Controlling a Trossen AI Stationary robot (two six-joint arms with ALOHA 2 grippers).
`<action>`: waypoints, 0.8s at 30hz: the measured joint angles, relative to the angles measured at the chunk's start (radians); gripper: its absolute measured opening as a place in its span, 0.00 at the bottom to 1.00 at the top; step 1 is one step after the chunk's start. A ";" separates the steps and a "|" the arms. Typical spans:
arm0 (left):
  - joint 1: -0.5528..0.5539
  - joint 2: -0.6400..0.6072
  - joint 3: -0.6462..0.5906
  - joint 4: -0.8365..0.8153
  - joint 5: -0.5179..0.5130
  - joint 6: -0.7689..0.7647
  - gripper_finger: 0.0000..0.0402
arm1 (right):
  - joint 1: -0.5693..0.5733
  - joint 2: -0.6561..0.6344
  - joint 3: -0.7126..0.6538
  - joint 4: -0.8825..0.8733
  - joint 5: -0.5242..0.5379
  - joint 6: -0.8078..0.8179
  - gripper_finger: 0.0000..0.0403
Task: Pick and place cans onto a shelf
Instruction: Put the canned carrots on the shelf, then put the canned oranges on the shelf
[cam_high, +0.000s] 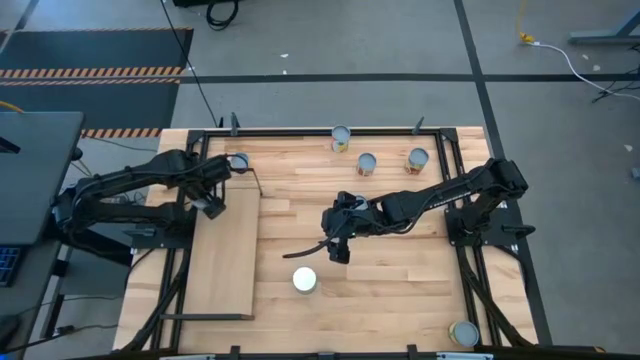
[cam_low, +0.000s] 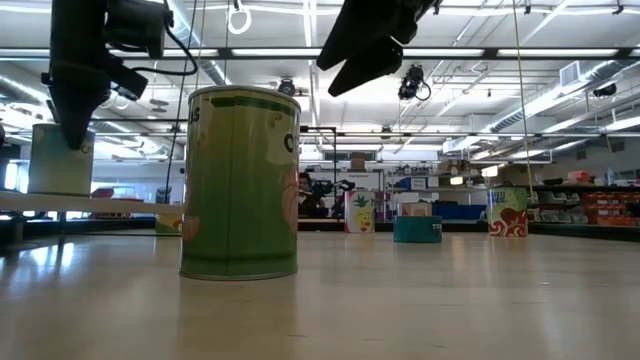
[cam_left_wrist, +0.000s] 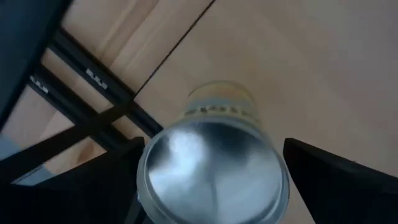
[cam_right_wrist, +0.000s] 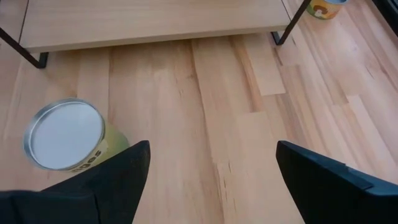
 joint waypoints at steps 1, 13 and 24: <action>0.000 0.000 0.000 -0.002 0.000 0.000 0.95 | 0.000 0.000 0.000 0.000 0.000 0.000 0.88; -0.001 -0.001 0.074 -0.020 0.027 0.002 0.94 | 0.000 0.000 0.000 -0.001 -0.001 -0.017 0.88; -0.067 -0.028 0.314 0.056 0.136 -0.036 0.95 | 0.001 0.000 0.000 -0.001 -0.005 -0.080 0.88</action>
